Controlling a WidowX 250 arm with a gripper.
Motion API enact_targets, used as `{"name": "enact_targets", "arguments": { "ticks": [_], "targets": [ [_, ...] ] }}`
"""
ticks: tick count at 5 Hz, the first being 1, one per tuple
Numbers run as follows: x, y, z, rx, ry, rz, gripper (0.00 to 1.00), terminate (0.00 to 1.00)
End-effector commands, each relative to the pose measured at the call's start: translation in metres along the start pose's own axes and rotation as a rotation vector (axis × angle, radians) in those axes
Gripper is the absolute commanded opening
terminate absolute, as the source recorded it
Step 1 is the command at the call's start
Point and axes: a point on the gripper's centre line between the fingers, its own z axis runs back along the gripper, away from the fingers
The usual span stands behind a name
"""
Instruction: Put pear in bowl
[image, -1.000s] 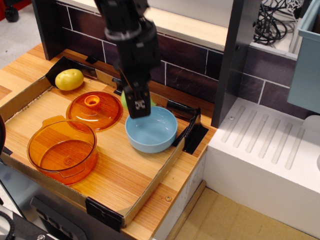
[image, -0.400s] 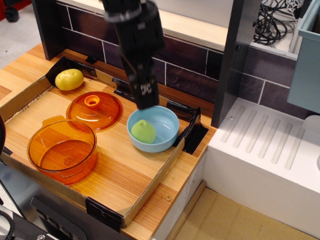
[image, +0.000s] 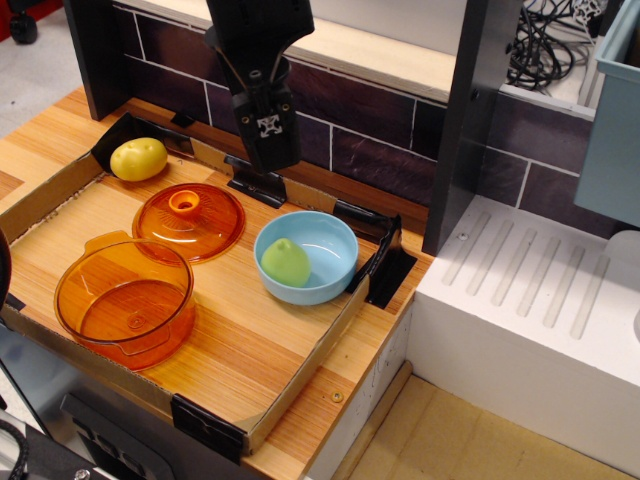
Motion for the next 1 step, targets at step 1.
{"name": "enact_targets", "arguments": {
  "ticks": [1],
  "targets": [
    [-0.0093,0.0074,0.0166,0.037,-0.029,0.0,1.0,1.0]
  ]
}}
